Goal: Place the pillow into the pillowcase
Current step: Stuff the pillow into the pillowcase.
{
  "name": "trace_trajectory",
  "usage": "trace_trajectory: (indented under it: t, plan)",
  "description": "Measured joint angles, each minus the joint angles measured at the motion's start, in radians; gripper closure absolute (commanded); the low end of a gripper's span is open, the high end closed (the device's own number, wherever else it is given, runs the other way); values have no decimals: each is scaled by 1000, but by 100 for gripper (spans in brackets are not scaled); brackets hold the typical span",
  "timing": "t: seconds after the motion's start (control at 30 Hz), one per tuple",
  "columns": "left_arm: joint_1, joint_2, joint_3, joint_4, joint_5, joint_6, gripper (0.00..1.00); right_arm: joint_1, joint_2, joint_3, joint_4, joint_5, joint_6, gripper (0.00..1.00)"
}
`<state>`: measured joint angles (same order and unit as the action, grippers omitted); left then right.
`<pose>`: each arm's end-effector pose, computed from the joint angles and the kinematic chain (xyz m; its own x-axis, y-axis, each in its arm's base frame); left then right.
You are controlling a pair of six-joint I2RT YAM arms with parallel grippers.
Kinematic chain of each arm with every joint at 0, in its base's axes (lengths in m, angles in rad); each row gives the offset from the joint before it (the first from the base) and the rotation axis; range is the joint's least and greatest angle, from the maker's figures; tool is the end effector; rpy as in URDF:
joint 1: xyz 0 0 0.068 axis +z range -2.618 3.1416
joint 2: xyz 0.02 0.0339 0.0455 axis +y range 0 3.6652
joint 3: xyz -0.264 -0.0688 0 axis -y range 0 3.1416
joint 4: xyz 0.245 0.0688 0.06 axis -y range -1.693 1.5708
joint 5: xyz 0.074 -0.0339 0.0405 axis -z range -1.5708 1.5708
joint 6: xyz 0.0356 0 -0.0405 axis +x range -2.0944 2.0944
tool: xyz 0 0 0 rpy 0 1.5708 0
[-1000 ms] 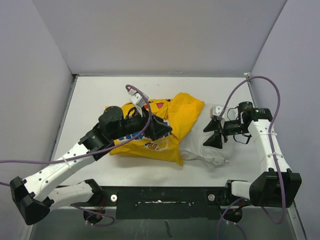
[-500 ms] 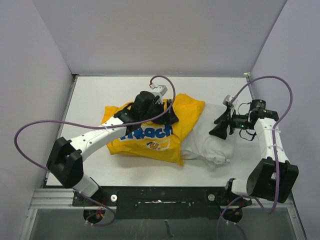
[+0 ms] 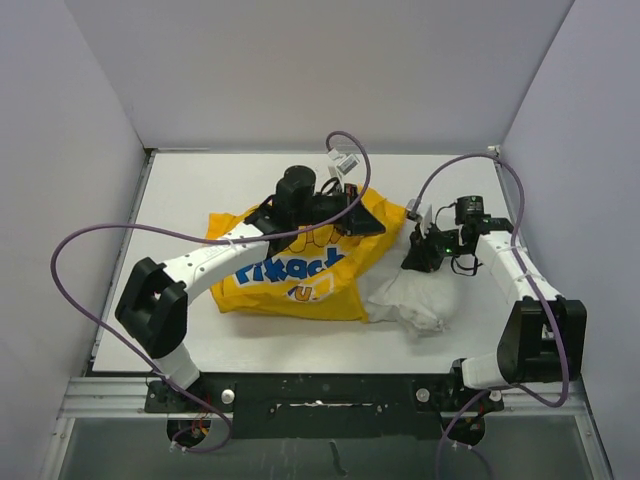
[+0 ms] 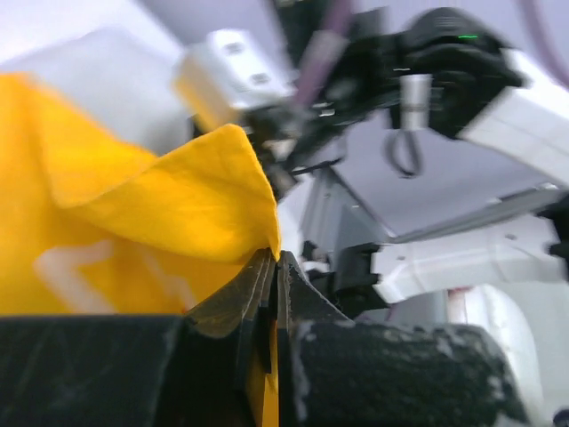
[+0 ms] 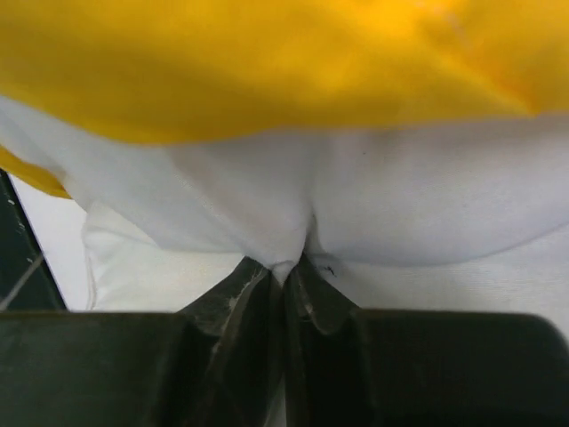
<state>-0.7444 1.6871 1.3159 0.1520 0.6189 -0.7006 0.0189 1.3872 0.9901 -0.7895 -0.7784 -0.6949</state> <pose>0.2811 -0.2870 0.3204 -0.7465 -0.0262 -0.6648 0.6371 0.2597 -0.7257 0.2577 0.0299 0.2415 -0.5349 -0.4661 -0.7047 -0.8060 0.5318 0.2600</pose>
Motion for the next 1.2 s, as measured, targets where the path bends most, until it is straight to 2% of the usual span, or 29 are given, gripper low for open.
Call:
trace_trajectory:
  t: [0.1, 0.17, 0.23, 0.3, 0.37, 0.4, 0.5, 0.6, 0.7, 0.73, 0.87, 0.93, 1.03, 1.1, 1.2]
  plan:
    - [1, 1, 37, 122, 82, -69, 100, -5, 27, 40, -4, -87, 31, 96]
    - [2, 1, 57, 248, 134, -137, 100, -27, 28, 70, 29, -209, 88, 96]
    - [3, 0, 59, 359, 176, -196, 100, -53, 13, 73, 153, -319, 210, 97]
    - [4, -4, 29, 475, 200, -248, 100, -79, -17, 38, 365, -393, 377, 96]
    - [3, -27, -68, 570, 214, -272, 100, -94, -54, -23, 534, -434, 481, 87]
    - [2, -38, -135, 609, 222, -278, 100, -94, -64, -47, 562, -449, 489, 83]
    - [-4, -38, -320, 668, 233, -288, 83, -72, -53, -79, 483, -466, 379, 75]
    - [-13, -27, -478, 663, 247, -285, 64, -64, 6, -11, 219, -460, 128, 66]
    - [-25, -36, -526, 587, 250, -226, 48, -88, 68, 118, -74, -455, -169, 59]
    - [-29, -56, -526, 536, 245, -187, 39, -111, 70, 147, -149, -454, -243, 57]
    - [-40, -269, -509, 215, 153, 44, 10, -253, 29, 203, -304, -448, -381, 44]
    - [-40, -410, -455, 65, 57, 152, 6, -314, -23, 198, -294, -414, -347, 36]
    - [-39, -505, -324, -59, -72, 249, 7, -322, -128, 150, -174, -346, -203, 33]
    - [-43, -478, -169, -148, -172, 295, 9, -318, -188, 118, -73, -299, -69, 33]
    - [-76, -331, 103, -282, -343, 340, 9, -312, -215, 103, 70, -256, 125, 33]
